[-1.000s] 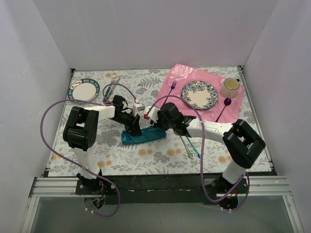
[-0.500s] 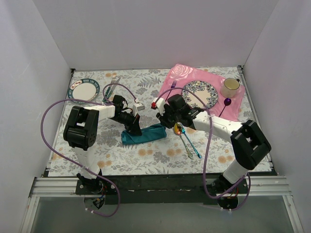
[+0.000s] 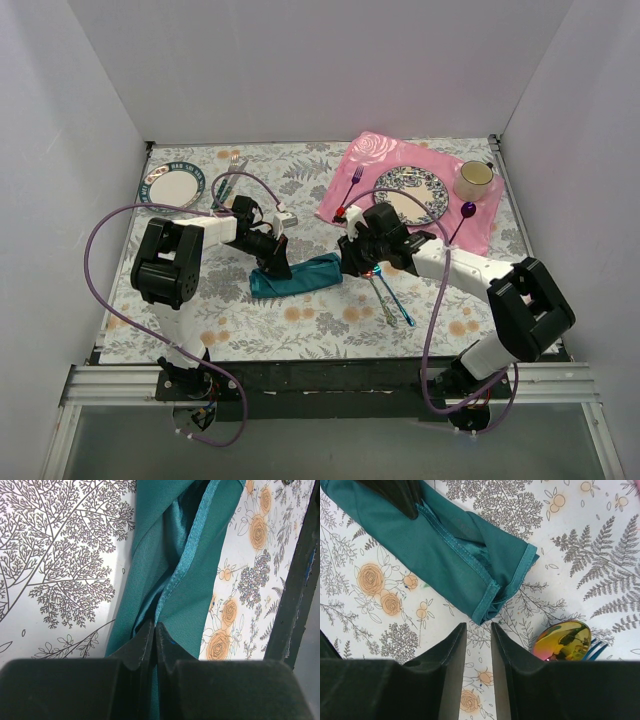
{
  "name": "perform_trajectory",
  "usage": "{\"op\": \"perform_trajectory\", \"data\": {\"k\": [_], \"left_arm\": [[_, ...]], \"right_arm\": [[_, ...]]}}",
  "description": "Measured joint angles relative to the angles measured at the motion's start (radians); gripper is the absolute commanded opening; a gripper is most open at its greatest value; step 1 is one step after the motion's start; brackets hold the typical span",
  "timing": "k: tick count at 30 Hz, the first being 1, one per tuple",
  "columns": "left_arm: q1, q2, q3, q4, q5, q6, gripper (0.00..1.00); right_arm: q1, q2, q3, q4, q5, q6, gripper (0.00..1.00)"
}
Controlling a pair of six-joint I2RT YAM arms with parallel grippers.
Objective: Fold the napkin into a case and place the utensils inside
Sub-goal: Stuff the 2/3-rectangle-folded napkin at the center of the board.
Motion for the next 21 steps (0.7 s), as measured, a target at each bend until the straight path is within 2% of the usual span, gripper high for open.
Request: {"op": "perform_trajectory", "data": {"k": [8,10,13,16,17,21], "left_arm": [[0.0,0.0,0.0,0.0,0.0,0.0,0.0],[0.0,0.0,0.0,0.0,0.0,0.0,0.0],[0.0,0.0,0.0,0.0,0.0,0.0,0.0],[0.0,0.0,0.0,0.0,0.0,0.0,0.0],[0.0,0.0,0.0,0.0,0.0,0.0,0.0],[0.0,0.0,0.0,0.0,0.0,0.001,0.0]], "right_arm": [[-0.004,0.056,-0.026,0.056,-0.025,0.064,0.36],[-0.005,0.073,-0.026,0.06,-0.028,0.072,0.34],[-0.005,0.1,-0.025,0.07,-0.032,0.076,0.29],[-0.005,0.125,-0.016,0.069,-0.04,0.08,0.12],[-0.005,0.132,-0.011,0.069,-0.042,0.081,0.02],[-0.005,0.134,0.0,0.074,-0.048,0.091,0.01]]}}
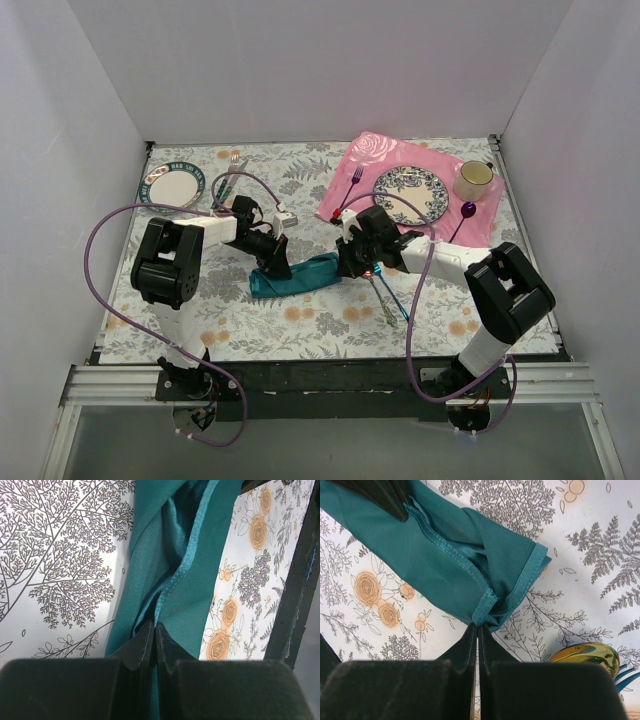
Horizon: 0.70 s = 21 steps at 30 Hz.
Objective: Fold the napkin into a case and place the utensils inside
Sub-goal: Stuff the 2/3-rectangle-folded napkin at the center of the board.
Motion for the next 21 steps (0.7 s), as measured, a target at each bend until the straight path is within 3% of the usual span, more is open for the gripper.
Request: {"op": "perform_trajectory", "data": {"k": [13,15,19,21], "left_arm": [[0.0,0.0,-0.001,0.001,0.0,0.0,0.0],[0.0,0.0,-0.001,0.001,0.0,0.0,0.0],[0.0,0.0,-0.001,0.001,0.0,0.0,0.0],[0.0,0.0,-0.001,0.001,0.0,0.0,0.0]], "right_arm": [[0.005,0.003,0.058,-0.013,0.016,0.0,0.01],[0.01,0.012,0.073,-0.014,0.03,-0.002,0.09],[0.023,0.038,0.081,-0.029,0.072,-0.014,0.39],[0.024,0.042,0.081,-0.043,0.092,-0.023,0.46]]}}
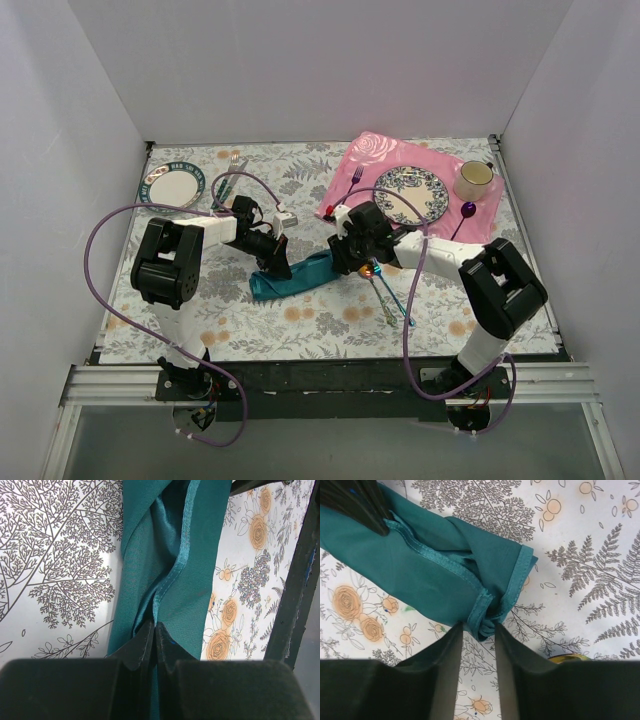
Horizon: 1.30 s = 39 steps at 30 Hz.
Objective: Fold the napkin into a case and place the utensils inside
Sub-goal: Stuff the 2/3-rectangle-folded napkin at the center of the board.
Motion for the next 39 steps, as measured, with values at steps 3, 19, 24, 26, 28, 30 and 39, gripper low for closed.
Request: {"op": "perform_trajectory", "data": {"k": [3,19,24,26,28,30,39], "left_arm": [[0.0,0.0,0.0,0.0,0.0,0.0,0.0],[0.0,0.0,-0.003,0.003,0.005,0.003,0.0],[0.0,0.0,-0.003,0.003,0.005,0.004,0.0],[0.0,0.0,-0.003,0.003,0.006,0.005,0.0],[0.0,0.0,-0.003,0.003,0.006,0.007,0.0],[0.0,0.0,-0.003,0.003,0.006,0.007,0.0],[0.0,0.0,-0.003,0.002,0.006,0.011,0.0]], "right_arm": [[0.002,-0.01,-0.005,-0.009,0.024,-0.033,0.56],[-0.015,-0.126,-0.143,0.227,-0.058,-0.425,0.78],[-0.015,-0.06,-0.119,0.271,-0.068,-0.475,0.73],[-0.014,-0.044,-0.111,0.28,-0.068,-0.493,0.7],[-0.01,-0.035,-0.108,0.294,-0.067,-0.513,0.65],[-0.005,-0.027,-0.106,0.308,-0.064,-0.533,0.61],[0.051,0.01,-0.109,0.369,-0.014,-0.618,0.43]]}}
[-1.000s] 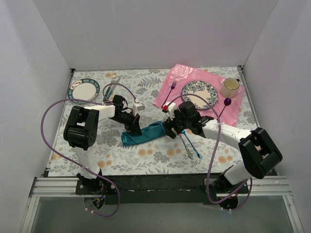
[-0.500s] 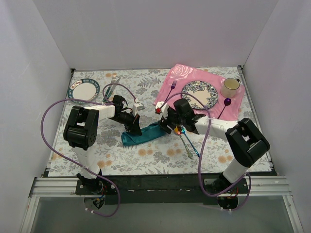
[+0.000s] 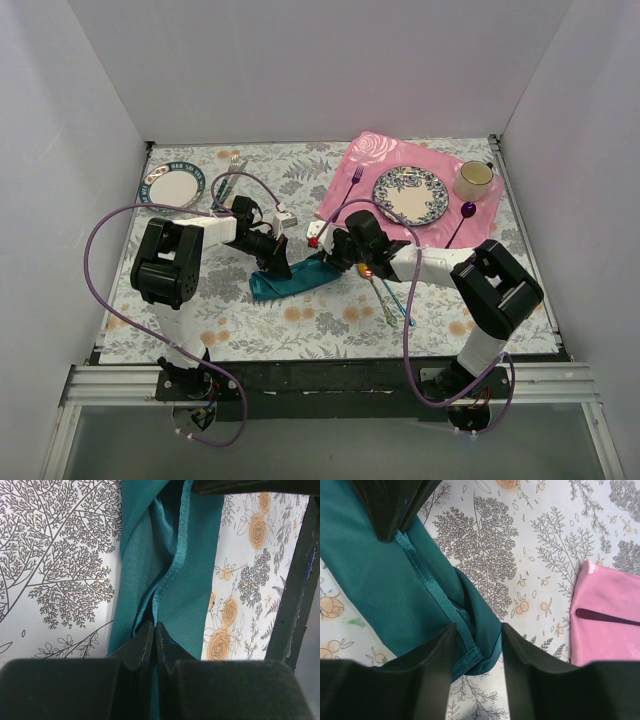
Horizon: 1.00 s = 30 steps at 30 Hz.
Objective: Fold the napkin into a case and place the utensils inside
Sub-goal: Stuff the 2/3-rectangle-folded napkin at the center of the board.
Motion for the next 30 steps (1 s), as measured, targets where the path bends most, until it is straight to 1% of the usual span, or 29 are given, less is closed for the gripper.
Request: {"op": "perform_trajectory", "data": {"k": [1,9,13,14,15,17,18,24,28,29,30], "left_arm": [[0.0,0.0,0.0,0.0,0.0,0.0,0.0],[0.0,0.0,0.0,0.0,0.0,0.001,0.0],[0.0,0.0,0.0,-0.001,0.0,0.001,0.0],[0.0,0.0,0.0,-0.001,0.0,0.002,0.0],[0.0,0.0,0.0,-0.001,0.0,0.002,0.0],[0.0,0.0,0.0,-0.001,0.0,0.003,0.0],[0.0,0.0,0.0,-0.002,0.0,0.003,0.0],[0.006,-0.002,0.001,-0.004,0.002,0.004,0.0],[0.034,-0.002,0.002,-0.024,0.01,0.003,0.0],[0.045,-0.002,0.002,-0.03,0.012,0.003,0.04],[0.056,-0.002,0.002,-0.036,0.014,0.004,0.04]], "right_arm": [[0.005,0.001,-0.003,0.007,0.006,-0.008,0.42],[0.018,0.021,-0.031,0.045,0.045,-0.065,0.4],[0.021,0.022,-0.066,0.055,0.048,-0.089,0.3],[0.025,0.023,-0.073,0.06,0.049,-0.093,0.26],[0.029,0.026,-0.077,0.064,0.053,-0.097,0.17],[0.039,0.04,-0.08,0.08,0.064,-0.106,0.05],[0.044,0.045,-0.08,0.086,0.071,-0.108,0.01],[0.07,0.06,-0.08,0.122,0.136,-0.112,0.01],[0.084,0.06,-0.094,0.149,0.172,-0.112,0.01],[0.09,0.059,-0.1,0.159,0.181,-0.111,0.01],[0.097,0.058,-0.108,0.172,0.188,-0.111,0.01]]}}
